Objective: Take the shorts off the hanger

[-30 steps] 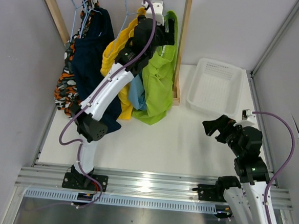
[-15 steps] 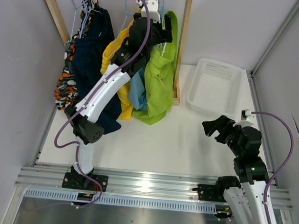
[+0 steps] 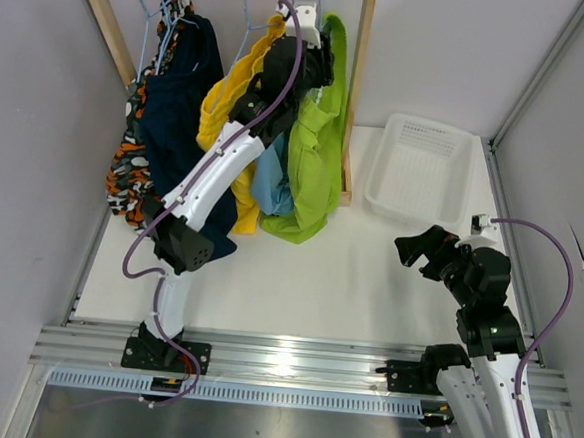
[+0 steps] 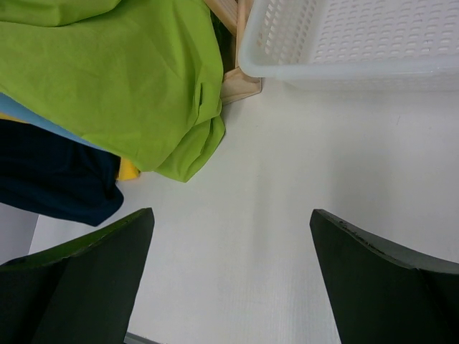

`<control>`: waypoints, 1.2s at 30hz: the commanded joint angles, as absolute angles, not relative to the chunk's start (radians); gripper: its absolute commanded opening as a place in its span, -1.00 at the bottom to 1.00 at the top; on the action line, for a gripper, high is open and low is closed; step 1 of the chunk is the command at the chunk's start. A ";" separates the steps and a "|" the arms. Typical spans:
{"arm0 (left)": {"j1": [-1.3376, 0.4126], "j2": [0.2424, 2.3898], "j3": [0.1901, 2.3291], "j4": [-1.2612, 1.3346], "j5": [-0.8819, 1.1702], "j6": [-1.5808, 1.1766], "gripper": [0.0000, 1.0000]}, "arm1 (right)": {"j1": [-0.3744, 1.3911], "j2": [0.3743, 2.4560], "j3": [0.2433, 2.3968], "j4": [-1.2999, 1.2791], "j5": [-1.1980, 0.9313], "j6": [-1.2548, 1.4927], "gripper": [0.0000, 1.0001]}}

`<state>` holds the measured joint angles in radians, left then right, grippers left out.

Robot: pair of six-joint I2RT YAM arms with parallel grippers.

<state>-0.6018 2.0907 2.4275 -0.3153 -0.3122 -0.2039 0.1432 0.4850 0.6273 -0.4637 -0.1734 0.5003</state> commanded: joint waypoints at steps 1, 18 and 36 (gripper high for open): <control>-0.591 2.105 2.468 -0.318 -0.294 -0.227 -0.15 | 0.147 0.477 0.634 -0.436 -0.186 0.489 0.99; -0.591 1.809 2.543 -0.489 -0.157 -0.077 -1.00 | 0.147 0.465 0.652 -0.376 -0.215 0.498 0.99; -0.656 1.398 2.066 -0.740 0.087 -0.018 -1.00 | 0.150 0.489 0.874 -0.261 -0.563 0.391 0.99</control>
<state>-0.6064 1.5383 2.2623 -0.7544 -0.0223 -0.0406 0.1432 0.4946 0.7834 -0.3645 -0.3706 0.4492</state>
